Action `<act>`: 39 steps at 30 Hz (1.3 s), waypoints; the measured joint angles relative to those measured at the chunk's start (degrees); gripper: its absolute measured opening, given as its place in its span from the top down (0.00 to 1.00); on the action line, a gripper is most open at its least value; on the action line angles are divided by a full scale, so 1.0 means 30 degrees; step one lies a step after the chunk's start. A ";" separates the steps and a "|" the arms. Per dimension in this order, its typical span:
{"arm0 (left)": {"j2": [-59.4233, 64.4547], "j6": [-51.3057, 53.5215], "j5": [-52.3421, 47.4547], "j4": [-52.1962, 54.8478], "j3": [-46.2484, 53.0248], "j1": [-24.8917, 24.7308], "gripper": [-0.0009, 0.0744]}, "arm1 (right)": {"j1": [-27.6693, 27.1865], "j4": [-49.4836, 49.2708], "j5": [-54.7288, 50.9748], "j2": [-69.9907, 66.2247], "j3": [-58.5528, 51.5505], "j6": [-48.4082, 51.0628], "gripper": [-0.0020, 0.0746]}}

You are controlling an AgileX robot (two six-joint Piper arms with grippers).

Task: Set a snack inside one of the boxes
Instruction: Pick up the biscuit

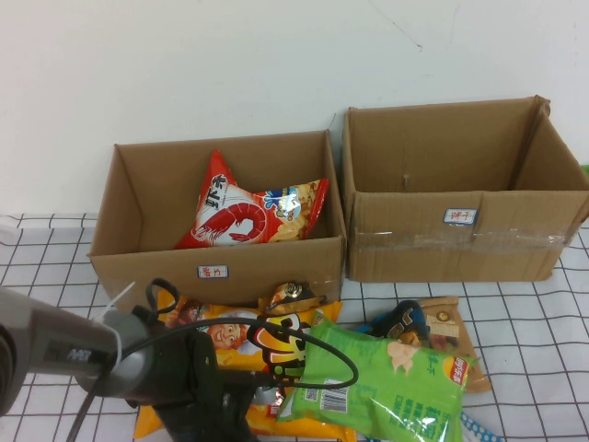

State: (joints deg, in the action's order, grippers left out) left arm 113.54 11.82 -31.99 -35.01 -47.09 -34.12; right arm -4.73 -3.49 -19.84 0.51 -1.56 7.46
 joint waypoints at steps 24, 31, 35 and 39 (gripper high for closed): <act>-0.2828 -0.3939 -0.0281 0.6202 -0.0011 -0.0042 0.67 | 0.0000 0.0000 0.0000 0.0000 0.0000 0.0000 0.98; -0.6460 -0.4488 -0.0531 0.8329 0.0022 -0.0219 0.89 | 0.0000 0.0000 0.0000 0.0000 0.0000 0.0000 0.98; -0.7707 -0.4943 -0.0773 0.9430 0.0022 -0.0732 0.97 | 0.0000 0.0000 0.0000 0.0000 0.0000 0.0000 0.97; -0.7943 -0.5468 -0.1198 1.0532 0.0154 -0.1062 0.98 | 0.0000 0.0000 0.0000 0.0000 0.0000 0.0000 0.97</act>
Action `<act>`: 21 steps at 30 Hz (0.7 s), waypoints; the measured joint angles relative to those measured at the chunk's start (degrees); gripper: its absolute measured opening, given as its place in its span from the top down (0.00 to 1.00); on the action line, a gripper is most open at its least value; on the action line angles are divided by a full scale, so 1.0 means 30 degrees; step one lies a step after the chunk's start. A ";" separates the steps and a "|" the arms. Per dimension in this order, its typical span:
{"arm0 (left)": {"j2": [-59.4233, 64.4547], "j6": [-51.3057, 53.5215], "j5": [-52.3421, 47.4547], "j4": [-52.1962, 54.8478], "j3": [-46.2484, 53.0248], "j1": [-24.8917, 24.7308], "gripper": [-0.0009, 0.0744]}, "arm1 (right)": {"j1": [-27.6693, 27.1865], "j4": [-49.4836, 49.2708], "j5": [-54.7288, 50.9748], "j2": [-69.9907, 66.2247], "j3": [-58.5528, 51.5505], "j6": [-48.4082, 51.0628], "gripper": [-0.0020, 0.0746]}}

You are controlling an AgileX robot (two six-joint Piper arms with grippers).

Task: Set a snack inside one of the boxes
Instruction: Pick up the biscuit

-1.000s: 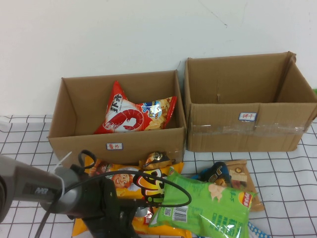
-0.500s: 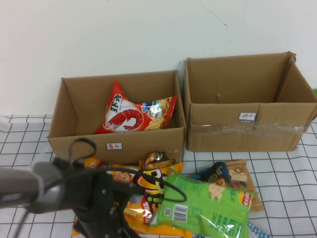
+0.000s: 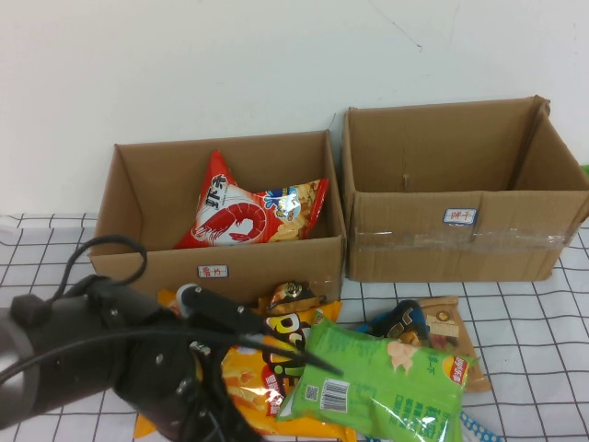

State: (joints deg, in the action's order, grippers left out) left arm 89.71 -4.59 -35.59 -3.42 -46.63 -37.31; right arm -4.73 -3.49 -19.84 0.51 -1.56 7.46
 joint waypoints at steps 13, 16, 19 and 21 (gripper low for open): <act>0.0000 -0.6951 0.0447 0.7295 0.0306 -0.4420 0.99 | 0.0000 0.0000 0.0000 0.0000 0.0000 0.0000 0.97; 0.0243 -0.9129 0.0719 0.7327 0.0323 -0.4824 0.93 | 0.0000 0.0000 0.0000 0.0000 0.0000 0.0145 0.98; 0.0559 -1.0977 0.0942 0.6946 0.0617 -0.4858 0.77 | 0.0000 0.0000 0.0000 0.0000 0.0000 0.0170 0.97; 0.0737 -1.2301 0.1277 0.6653 0.1062 -0.4870 0.61 | 0.0000 0.0000 0.0000 0.0000 0.0000 0.0187 0.98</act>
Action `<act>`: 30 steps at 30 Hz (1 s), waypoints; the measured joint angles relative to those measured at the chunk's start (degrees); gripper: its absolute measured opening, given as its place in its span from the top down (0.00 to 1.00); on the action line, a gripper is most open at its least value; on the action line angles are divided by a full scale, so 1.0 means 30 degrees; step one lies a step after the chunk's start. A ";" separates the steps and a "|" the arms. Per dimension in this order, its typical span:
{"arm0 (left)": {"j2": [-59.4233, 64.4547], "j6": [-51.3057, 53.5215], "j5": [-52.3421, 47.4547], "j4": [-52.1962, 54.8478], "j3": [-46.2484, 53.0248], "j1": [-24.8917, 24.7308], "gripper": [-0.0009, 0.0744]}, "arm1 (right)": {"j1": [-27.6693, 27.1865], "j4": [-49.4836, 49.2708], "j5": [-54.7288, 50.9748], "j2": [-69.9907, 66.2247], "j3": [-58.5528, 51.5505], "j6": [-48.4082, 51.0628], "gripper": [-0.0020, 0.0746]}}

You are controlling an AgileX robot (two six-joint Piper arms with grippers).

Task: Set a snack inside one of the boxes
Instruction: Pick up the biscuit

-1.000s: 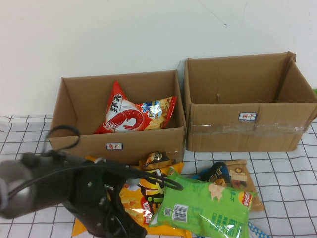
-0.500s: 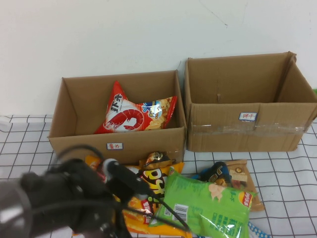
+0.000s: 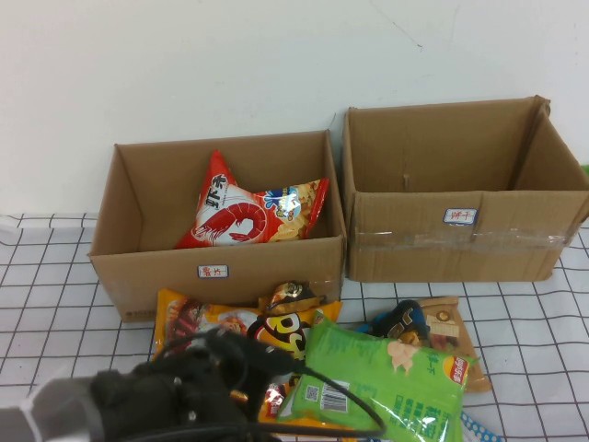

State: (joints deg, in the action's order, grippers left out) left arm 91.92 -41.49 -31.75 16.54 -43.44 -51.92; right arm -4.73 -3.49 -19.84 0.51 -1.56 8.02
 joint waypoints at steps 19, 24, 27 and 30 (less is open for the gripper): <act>0.3009 -0.8708 0.4867 0.3173 0.2419 0.0000 0.15 | 0.0000 0.0000 0.0000 0.0000 0.0000 0.0029 0.98; 0.3754 -0.9285 0.5243 0.3495 0.2419 0.0000 0.15 | 0.0000 0.0000 0.0000 0.0000 0.0000 0.0029 0.98; 0.4052 -0.9646 0.6011 0.3575 0.2419 0.0000 0.15 | 0.0000 0.0000 0.0000 0.0000 0.0000 0.0029 0.97; 0.4442 -1.0017 0.6571 0.3653 0.2419 0.0000 0.15 | 0.0000 0.0000 0.0000 0.0000 0.0000 0.0029 0.97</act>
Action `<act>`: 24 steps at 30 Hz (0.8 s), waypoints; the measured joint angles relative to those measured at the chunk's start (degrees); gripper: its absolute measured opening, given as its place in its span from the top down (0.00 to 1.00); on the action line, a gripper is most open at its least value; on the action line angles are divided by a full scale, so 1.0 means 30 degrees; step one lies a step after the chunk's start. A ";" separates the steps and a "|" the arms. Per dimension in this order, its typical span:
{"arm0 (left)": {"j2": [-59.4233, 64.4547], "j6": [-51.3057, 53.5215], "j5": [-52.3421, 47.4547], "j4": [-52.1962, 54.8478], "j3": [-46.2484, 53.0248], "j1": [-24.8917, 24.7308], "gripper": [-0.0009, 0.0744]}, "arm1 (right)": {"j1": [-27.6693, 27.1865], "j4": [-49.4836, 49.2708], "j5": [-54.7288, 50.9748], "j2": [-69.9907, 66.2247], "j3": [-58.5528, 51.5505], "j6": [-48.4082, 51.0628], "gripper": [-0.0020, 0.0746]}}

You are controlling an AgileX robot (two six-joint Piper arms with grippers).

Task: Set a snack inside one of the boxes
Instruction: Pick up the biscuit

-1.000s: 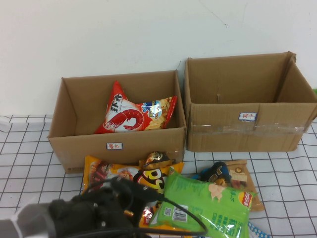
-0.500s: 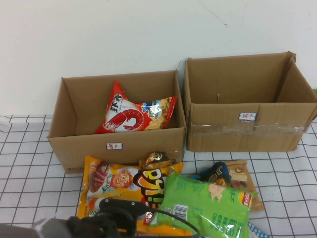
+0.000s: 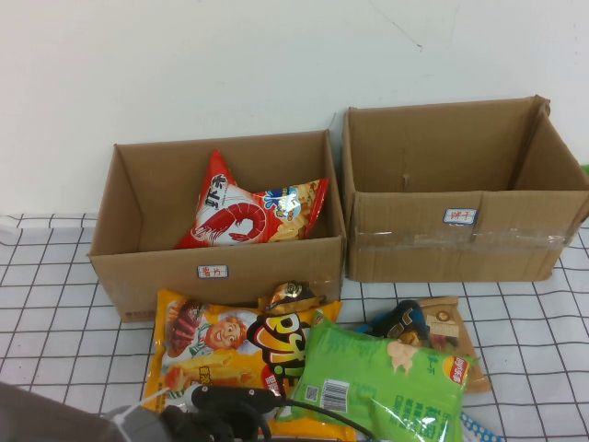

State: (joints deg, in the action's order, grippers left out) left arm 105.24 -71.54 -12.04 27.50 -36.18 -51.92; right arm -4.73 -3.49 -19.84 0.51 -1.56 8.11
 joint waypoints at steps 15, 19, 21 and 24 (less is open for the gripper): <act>0.0716 -0.0168 -0.0191 0.1069 0.0000 0.0000 0.35 | 0.0000 0.0000 0.0000 0.0000 0.0000 0.0000 0.98; 0.0716 -0.0168 -0.0156 0.1383 0.0000 0.0000 0.41 | 0.0000 0.0000 0.0000 0.0000 0.0000 0.0000 0.97; 0.0716 -0.0168 -0.0033 0.1412 0.0000 0.0000 0.41 | 0.0000 0.0000 0.0000 0.0000 0.0000 0.0000 0.98; 0.0553 -0.0168 -0.0026 0.1458 0.0000 0.0000 0.41 | 0.0000 0.0000 0.0000 0.0000 0.0000 0.0000 0.98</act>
State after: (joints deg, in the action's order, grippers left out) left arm 106.90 -72.05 -12.12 31.88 -36.18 -51.92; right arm -4.73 -3.49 -19.84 0.51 -1.56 8.11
